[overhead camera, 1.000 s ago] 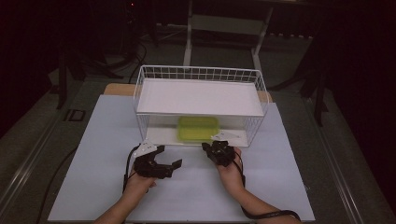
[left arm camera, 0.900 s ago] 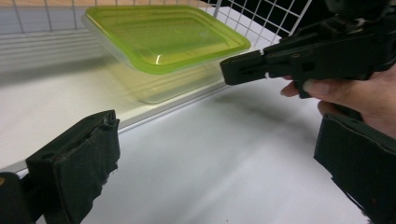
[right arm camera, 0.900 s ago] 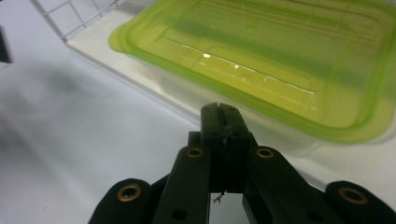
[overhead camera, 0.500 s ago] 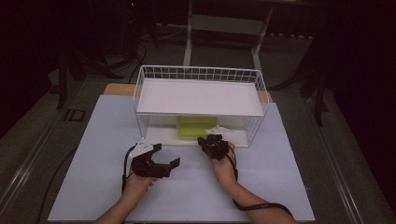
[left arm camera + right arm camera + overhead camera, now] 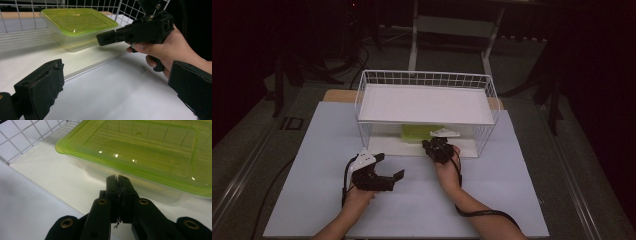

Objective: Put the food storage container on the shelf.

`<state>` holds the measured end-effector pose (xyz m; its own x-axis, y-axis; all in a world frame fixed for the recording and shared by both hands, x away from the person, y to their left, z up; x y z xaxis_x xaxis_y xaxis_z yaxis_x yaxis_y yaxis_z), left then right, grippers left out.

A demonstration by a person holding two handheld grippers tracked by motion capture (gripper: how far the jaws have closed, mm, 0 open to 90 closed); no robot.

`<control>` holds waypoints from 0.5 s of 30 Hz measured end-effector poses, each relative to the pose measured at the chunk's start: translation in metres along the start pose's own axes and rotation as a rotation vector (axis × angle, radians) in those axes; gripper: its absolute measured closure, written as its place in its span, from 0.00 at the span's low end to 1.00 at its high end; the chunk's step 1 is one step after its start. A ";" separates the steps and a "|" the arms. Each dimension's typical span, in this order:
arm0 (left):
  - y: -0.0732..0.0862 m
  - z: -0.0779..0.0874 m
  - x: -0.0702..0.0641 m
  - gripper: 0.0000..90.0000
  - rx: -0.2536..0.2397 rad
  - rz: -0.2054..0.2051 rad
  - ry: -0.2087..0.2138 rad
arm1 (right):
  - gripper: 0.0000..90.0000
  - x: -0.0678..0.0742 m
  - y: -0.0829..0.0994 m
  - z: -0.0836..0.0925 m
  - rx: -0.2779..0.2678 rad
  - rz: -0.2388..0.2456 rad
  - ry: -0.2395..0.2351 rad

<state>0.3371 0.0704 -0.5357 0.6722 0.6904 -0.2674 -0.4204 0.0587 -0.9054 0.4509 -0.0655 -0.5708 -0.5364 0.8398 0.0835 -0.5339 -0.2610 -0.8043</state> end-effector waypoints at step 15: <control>0.001 0.000 0.001 0.01 0.005 -0.009 -0.008 | 0.96 0.004 -0.001 0.000 -0.010 0.031 -0.002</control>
<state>0.3372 0.0710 -0.5369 0.6710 0.6954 -0.2570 -0.4177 0.0682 -0.9060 0.4489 -0.0619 -0.5699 -0.5538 0.8305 0.0596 -0.5103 -0.2820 -0.8125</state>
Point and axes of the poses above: each handheld gripper's, and its own axes: z roughly backward along the jaws, y roughly out of its underside, x roughly to its left, the point moved 9 cm from there along -z, roughly forward along the jaws, and after that the axes turned 2 degrees about y, right-handed, at the moved point
